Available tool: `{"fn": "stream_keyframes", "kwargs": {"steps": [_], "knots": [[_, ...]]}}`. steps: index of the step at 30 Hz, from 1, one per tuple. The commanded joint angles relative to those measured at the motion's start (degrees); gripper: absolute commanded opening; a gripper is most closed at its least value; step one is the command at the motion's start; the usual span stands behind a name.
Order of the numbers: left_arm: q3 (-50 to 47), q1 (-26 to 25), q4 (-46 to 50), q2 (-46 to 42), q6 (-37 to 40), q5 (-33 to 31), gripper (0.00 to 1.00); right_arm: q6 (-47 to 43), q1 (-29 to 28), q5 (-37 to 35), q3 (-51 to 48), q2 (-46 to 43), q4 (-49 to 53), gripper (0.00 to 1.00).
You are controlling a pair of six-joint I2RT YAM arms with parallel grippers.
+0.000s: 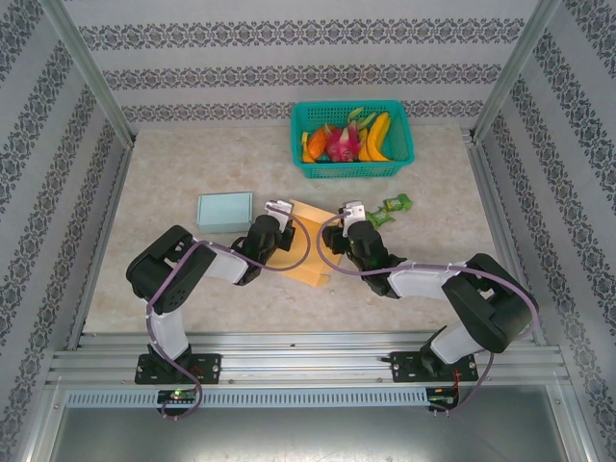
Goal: Fold the paper box
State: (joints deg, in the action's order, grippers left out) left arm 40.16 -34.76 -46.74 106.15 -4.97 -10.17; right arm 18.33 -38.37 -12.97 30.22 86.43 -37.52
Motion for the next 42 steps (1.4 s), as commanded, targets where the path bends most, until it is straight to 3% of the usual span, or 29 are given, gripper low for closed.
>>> {"fn": "stream_keyframes", "kwargs": {"steps": [1,5,8,16,22,28,33,37,42], "knots": [[1.6,-0.5,-3.4,0.9,-1.9,2.4,0.00,0.8,-0.2,3.5,0.8,1.5,2.0,0.47],[3.0,-0.6,1.6,0.5,-8.2,-5.0,0.00,1.3,-0.4,3.7,0.0,1.0,1.2,0.47],[2.3,-0.6,1.6,0.3,-8.9,-6.4,0.00,1.4,-0.6,3.8,-0.2,0.2,1.4,0.47],[2.1,-0.5,9.2,-3.2,-7.3,1.4,0.00,1.3,-0.8,5.0,-1.4,-9.1,5.7,0.50],[9.0,-0.3,32.7,-6.6,-8.2,4.5,0.00,-1.9,-2.2,1.8,-2.4,-25.3,16.6,0.51],[12.9,0.0,47.7,-9.6,-7.1,12.2,0.00,-4.2,-1.3,-6.0,-4.6,-40.7,25.3,0.55],[17.2,-0.1,61.2,-10.7,-7.5,19.0,0.00,-0.9,2.4,-3.1,-9.1,-47.8,26.0,0.55],[22.2,-1.5,74.1,-9.6,-7.0,18.4,0.00,0.7,3.8,0.3,-13.0,-51.6,26.5,0.55],[33.2,-5.8,92.5,-4.7,-3.0,12.4,0.03,2.3,3.8,4.2,-16.5,-55.5,26.0,0.55]]}}
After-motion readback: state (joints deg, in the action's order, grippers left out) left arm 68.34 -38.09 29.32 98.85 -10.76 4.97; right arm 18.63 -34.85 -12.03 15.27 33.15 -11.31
